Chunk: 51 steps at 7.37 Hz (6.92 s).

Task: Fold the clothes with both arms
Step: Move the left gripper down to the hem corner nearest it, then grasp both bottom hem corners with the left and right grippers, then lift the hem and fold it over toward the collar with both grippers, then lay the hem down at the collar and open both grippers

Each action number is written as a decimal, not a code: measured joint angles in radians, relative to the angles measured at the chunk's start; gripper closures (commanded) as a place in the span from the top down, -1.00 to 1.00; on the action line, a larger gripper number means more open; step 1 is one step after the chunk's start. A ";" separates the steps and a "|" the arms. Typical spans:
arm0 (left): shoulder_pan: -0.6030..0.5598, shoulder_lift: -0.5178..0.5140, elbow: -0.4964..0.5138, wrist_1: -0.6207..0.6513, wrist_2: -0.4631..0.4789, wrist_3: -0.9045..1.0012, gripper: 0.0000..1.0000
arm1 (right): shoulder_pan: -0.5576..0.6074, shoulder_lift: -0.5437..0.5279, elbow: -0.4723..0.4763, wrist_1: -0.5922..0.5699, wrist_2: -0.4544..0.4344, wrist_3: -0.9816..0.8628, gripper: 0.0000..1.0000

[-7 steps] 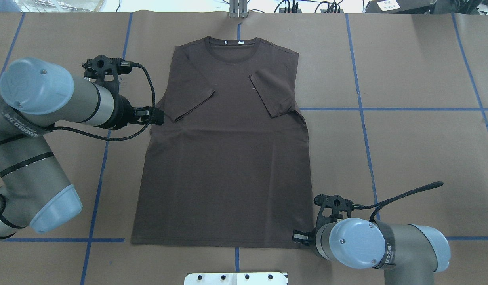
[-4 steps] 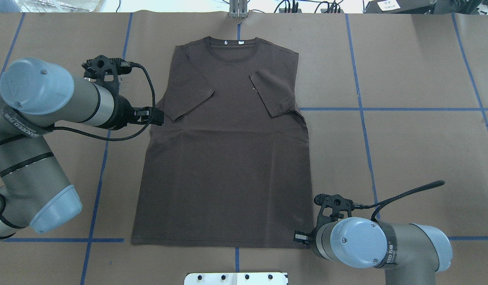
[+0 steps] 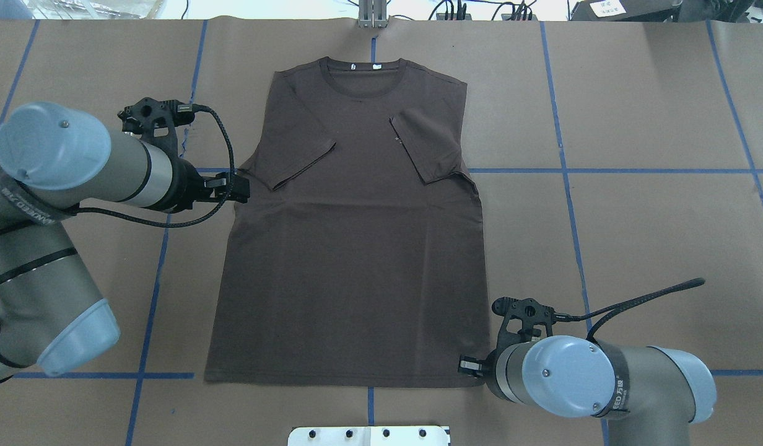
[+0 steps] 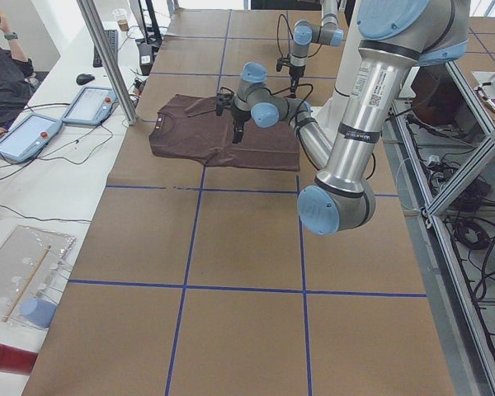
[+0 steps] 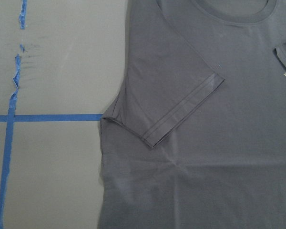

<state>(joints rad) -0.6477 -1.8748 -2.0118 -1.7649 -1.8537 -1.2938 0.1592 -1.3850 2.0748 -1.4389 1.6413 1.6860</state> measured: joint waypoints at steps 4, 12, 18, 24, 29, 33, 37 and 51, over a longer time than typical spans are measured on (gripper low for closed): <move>0.318 0.166 -0.136 -0.016 0.175 -0.432 0.96 | 0.023 0.002 0.049 0.000 0.007 -0.098 -1.00; 0.495 0.231 -0.051 -0.017 0.298 -0.612 0.75 | 0.040 0.016 0.052 0.000 0.008 -0.106 -1.00; 0.499 0.225 -0.054 -0.016 0.295 -0.614 -1.00 | 0.056 0.017 0.052 0.000 0.012 -0.106 -1.00; 0.509 0.230 -0.206 0.074 0.282 -0.600 -1.00 | 0.109 -0.043 0.124 -0.004 0.125 -0.129 -1.00; 0.643 0.222 -0.430 0.230 0.239 -0.598 -1.00 | 0.085 -0.199 0.308 -0.010 0.284 -0.130 -1.00; 0.426 0.203 -0.413 0.237 0.197 -0.427 -1.00 | 0.326 -0.017 0.168 -0.005 0.278 -0.297 -1.00; 0.059 -0.060 -0.069 0.233 0.123 -0.176 -1.00 | 0.572 0.287 -0.227 0.029 0.272 -0.511 -1.00; -0.163 -0.279 0.534 -0.097 0.126 0.017 -1.00 | 0.678 0.593 -0.845 0.342 0.246 -0.532 -1.00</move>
<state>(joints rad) -0.8109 -2.1543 -1.4782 -1.8622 -1.7273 -1.2767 0.8376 -0.7917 1.2299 -1.0968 1.8869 1.1535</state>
